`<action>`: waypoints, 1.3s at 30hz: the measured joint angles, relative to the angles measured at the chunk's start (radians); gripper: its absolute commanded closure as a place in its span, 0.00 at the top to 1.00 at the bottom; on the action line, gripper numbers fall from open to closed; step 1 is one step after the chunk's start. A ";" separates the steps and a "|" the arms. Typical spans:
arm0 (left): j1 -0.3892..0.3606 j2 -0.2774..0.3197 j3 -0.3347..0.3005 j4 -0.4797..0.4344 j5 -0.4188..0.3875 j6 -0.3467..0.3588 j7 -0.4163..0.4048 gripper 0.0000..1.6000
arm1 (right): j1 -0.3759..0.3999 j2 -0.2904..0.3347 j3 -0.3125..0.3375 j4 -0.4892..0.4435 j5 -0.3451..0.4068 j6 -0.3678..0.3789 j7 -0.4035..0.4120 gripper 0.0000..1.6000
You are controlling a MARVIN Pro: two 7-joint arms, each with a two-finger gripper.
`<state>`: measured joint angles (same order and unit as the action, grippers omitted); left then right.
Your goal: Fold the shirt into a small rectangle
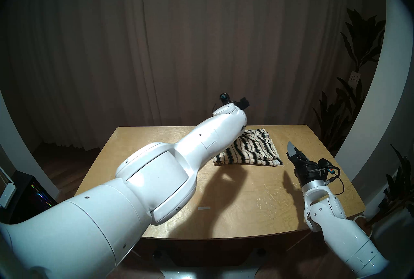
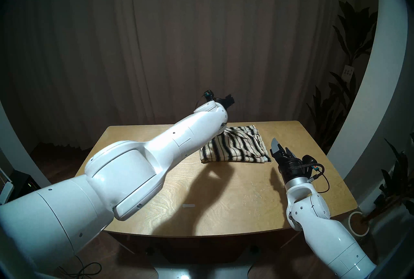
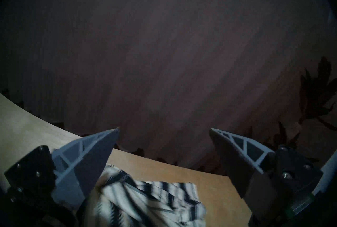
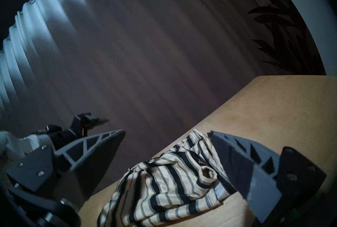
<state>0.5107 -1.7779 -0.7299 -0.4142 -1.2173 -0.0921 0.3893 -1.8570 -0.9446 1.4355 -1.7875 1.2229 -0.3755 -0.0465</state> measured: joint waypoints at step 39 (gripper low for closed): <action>-0.016 0.447 0.103 0.292 0.192 -0.230 0.057 1.00 | 0.229 0.003 -0.141 0.000 -0.108 0.137 -0.017 1.00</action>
<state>0.4950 -1.3305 -0.6271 -0.1222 -1.0249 -0.3222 0.4461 -1.6279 -0.9416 1.2940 -1.7876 1.1147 -0.2385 -0.0636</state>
